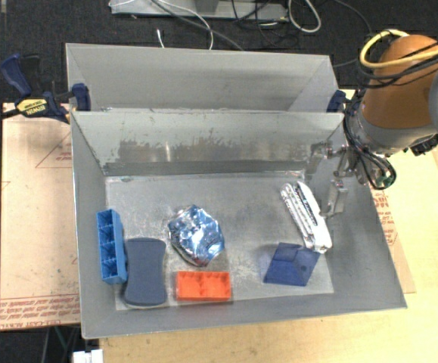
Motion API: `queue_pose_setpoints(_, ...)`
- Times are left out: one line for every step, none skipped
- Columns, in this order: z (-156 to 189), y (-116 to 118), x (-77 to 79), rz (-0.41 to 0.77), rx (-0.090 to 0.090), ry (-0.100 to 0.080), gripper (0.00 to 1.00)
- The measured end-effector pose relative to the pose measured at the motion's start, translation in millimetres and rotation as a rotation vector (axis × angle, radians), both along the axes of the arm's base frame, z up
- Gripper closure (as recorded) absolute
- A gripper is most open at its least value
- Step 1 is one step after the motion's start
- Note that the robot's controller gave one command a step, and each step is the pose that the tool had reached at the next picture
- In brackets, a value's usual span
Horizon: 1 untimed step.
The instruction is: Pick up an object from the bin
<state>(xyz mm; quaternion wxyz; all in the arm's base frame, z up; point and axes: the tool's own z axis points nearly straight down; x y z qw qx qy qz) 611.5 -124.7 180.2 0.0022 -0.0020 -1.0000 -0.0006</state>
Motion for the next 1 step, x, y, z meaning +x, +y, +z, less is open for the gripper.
queue_pose_setpoints(5.1, 0.8, 1.2, 0.004, -0.001, -0.007, 0.0)
